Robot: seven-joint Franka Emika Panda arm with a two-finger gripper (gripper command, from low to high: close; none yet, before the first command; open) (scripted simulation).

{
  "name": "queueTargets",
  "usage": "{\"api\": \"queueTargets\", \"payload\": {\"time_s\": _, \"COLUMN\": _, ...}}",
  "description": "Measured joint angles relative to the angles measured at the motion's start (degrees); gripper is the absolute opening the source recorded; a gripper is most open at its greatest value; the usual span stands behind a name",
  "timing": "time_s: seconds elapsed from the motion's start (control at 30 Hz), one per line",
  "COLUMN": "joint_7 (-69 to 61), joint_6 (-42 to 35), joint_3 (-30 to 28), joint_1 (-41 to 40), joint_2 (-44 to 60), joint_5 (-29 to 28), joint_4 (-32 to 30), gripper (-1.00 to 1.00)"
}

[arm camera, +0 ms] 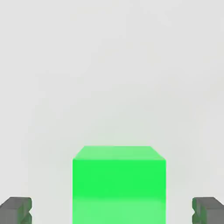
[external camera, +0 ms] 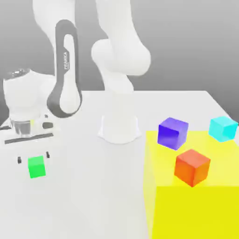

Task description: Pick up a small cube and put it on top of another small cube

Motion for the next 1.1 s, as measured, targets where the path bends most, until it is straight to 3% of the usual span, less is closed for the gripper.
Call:
{"api": "queueTargets", "payload": {"time_s": 0.23, "joint_7": -0.11, "joint_6": 0.51, "joint_3": 0.12, "joint_1": -0.09, "joint_2": 0.49, "joint_5": 0.15, "joint_4": 0.09, "gripper": -1.0}}
{"api": "queueTargets", "payload": {"time_s": 0.47, "joint_7": 1.48, "joint_6": -9.99, "joint_3": -1.59, "joint_1": 1.46, "joint_2": -12.2, "joint_5": -2.13, "joint_4": -2.08, "gripper": -1.0}}
{"api": "queueTargets", "payload": {"time_s": 1.1, "joint_7": -14.27, "joint_6": -39.67, "joint_3": 11.54, "joint_1": 27.83, "joint_2": -19.17, "joint_5": 0.64, "joint_4": 21.71, "gripper": -1.0}}
